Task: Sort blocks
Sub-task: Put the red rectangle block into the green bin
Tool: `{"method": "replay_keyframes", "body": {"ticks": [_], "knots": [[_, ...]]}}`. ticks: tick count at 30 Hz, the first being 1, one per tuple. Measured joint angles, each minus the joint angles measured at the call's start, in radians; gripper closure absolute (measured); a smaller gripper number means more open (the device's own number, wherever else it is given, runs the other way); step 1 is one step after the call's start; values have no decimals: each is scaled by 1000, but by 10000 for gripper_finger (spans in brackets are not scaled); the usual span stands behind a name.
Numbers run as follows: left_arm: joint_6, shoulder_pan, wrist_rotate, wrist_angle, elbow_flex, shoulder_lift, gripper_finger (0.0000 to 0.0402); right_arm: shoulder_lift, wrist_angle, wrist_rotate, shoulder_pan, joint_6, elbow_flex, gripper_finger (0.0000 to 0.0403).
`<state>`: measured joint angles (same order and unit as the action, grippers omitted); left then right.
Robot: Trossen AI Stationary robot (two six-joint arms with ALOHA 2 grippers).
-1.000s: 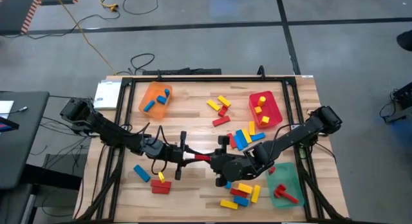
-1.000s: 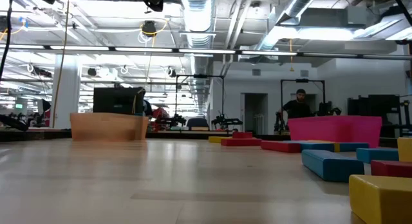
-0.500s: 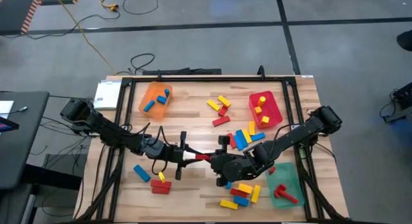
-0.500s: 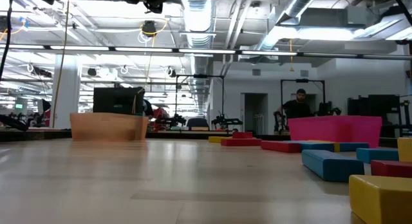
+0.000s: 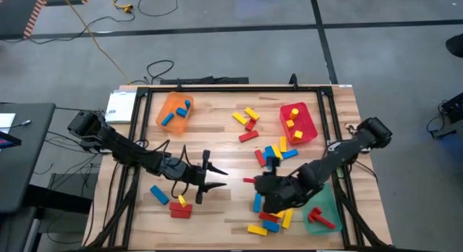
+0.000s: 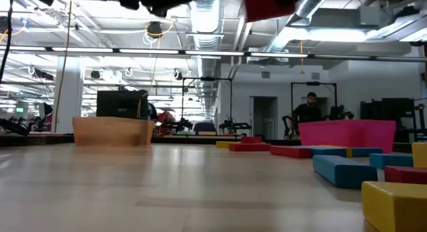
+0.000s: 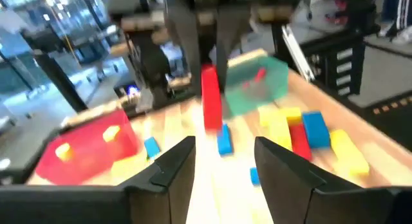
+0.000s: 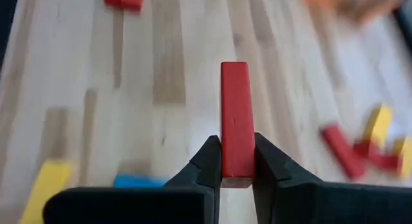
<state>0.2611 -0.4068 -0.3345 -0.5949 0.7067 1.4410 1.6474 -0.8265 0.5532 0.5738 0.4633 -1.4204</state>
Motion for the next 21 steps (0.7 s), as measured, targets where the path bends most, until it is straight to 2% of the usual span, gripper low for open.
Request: {"method": "replay_keyframes", "body": {"ticks": [6,13,17,21], "knots": [[-81,0,22,105,-12,0,243,-76,-213,-98,84,234,0,342],[-125,0,95,128,-39,0,243,-132,-479,-283,192,545,0,343],[-127,0,95,144,-42,1,243,-131,-584,-407,263,696,0,343],[-120,0,95,137,-42,1,243,-130,-636,-476,333,837,0,343]]}}
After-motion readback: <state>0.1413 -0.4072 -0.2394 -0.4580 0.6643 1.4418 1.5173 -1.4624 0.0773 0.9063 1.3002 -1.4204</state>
